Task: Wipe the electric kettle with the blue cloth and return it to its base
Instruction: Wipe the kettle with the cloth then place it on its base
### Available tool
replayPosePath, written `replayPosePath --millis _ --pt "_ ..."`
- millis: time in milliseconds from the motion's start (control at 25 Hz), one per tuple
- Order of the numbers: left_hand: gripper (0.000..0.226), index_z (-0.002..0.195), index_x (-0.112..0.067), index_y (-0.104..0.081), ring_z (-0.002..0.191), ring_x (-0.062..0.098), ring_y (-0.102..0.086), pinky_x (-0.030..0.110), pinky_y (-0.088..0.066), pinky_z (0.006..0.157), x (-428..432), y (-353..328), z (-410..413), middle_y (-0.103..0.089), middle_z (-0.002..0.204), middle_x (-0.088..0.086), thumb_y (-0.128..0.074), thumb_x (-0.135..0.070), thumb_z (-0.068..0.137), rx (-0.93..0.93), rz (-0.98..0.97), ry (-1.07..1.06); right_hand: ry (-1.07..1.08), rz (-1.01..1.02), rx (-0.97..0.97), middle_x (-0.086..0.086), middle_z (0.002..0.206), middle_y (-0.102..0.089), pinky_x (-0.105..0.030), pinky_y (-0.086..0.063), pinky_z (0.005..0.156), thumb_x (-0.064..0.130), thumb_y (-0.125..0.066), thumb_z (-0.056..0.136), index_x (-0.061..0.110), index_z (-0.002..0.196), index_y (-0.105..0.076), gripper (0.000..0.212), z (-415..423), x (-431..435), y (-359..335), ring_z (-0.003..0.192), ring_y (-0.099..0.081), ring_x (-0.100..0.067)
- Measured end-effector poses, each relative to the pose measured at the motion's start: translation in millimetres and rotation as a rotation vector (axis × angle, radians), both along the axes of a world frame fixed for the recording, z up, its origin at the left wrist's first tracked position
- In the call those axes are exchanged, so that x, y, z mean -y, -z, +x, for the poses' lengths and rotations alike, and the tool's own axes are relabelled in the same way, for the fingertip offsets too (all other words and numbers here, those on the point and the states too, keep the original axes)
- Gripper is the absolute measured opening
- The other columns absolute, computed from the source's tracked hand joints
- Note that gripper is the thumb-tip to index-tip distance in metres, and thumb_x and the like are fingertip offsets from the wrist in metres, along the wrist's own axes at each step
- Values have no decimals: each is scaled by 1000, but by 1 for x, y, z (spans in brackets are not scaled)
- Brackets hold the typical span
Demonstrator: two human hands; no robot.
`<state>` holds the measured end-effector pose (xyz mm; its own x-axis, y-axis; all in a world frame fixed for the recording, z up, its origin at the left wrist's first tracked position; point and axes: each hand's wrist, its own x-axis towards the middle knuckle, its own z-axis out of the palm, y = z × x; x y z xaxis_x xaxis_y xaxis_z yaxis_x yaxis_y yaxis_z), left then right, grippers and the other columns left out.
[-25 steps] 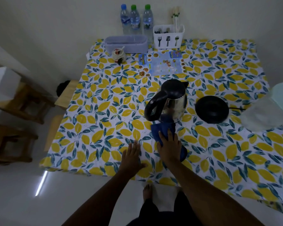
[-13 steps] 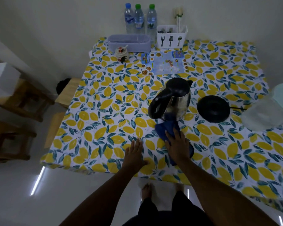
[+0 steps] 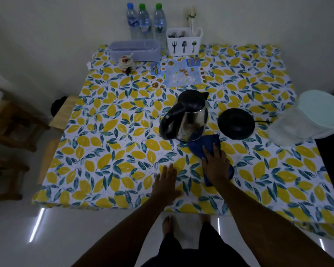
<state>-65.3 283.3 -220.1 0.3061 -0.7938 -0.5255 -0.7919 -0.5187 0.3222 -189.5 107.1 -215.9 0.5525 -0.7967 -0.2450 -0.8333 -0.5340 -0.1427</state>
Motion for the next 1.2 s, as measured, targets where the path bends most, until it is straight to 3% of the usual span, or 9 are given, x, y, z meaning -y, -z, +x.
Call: replayPosePath --millis 120,240,400,520,680,800,1040,1120,1200 --pt "91 151 -19 6 147 27 18 50 -3 120 -5 4 -4 19 160 3 -52 -52 89 24 -12 -17 -36 21 -40 -8 159 -20 -54 -32 105 42 -39 98 31 148 -27 53 -19 -17 -1 135 -27 -40" --pt "83 151 -18 5 147 29 17 49 -1 121 6 -2 -10 18 161 8 -47 -49 93 29 -11 17 -66 39 6 -13 150 -38 -55 -44 94 31 -52 93 25 140 -45 47 -56 -35 -4 123 -42 -43" --pt "79 151 -16 2 148 26 15 48 0 121 43 -13 -38 14 162 5 -43 -49 95 8 -61 139 143 -73 104 -22 129 -60 -56 -54 72 17 -76 77 12 120 -65 45 -113 -11 -17 97 -57 -49" --pt "77 151 -15 1 148 27 13 48 -2 122 79 -19 -66 13 162 6 -39 -51 97 19 -93 232 293 -78 153 -23 140 -50 -61 -50 83 30 -55 88 12 129 -59 44 -155 23 -25 110 -53 -52" --pt "77 151 -16 6 148 25 14 50 -3 122 112 -21 -94 15 161 5 -37 -51 97 55 -72 307 178 -94 -1 -16 152 -36 -64 -38 97 68 -14 90 21 143 -40 75 -178 34 -16 133 -37 -49" --pt "76 151 -16 7 148 24 16 48 -2 122 119 -21 -99 16 161 3 -35 -50 98 83 -85 310 171 -63 -15 -15 152 -37 -65 -38 98 71 0 87 19 144 -39 86 -180 37 -9 136 -35 -46" --pt "68 151 -21 -2 149 19 10 36 0 121 117 -38 -73 8 161 -2 -35 -48 99 116 -324 211 96 -49 115 -9 154 -32 -64 -38 104 59 -17 94 16 144 -38 69 -157 37 -28 140 -31 -35" --pt "60 150 -22 -18 149 19 -11 36 -11 121 111 -52 -54 -12 161 -2 -39 -45 99 145 -470 88 -24 -76 263 -3 153 -29 -60 -42 101 48 -40 92 17 144 -36 61 -128 45 -43 141 -30 -30" --pt "49 141 -18 -41 139 25 -37 42 -33 114 106 -69 -31 -41 150 5 -51 -37 96 214 -621 -62 -138 -117 430 1 157 -23 -53 -36 109 41 -57 90 21 148 -28 68 -88 57 -61 146 -16 -21"
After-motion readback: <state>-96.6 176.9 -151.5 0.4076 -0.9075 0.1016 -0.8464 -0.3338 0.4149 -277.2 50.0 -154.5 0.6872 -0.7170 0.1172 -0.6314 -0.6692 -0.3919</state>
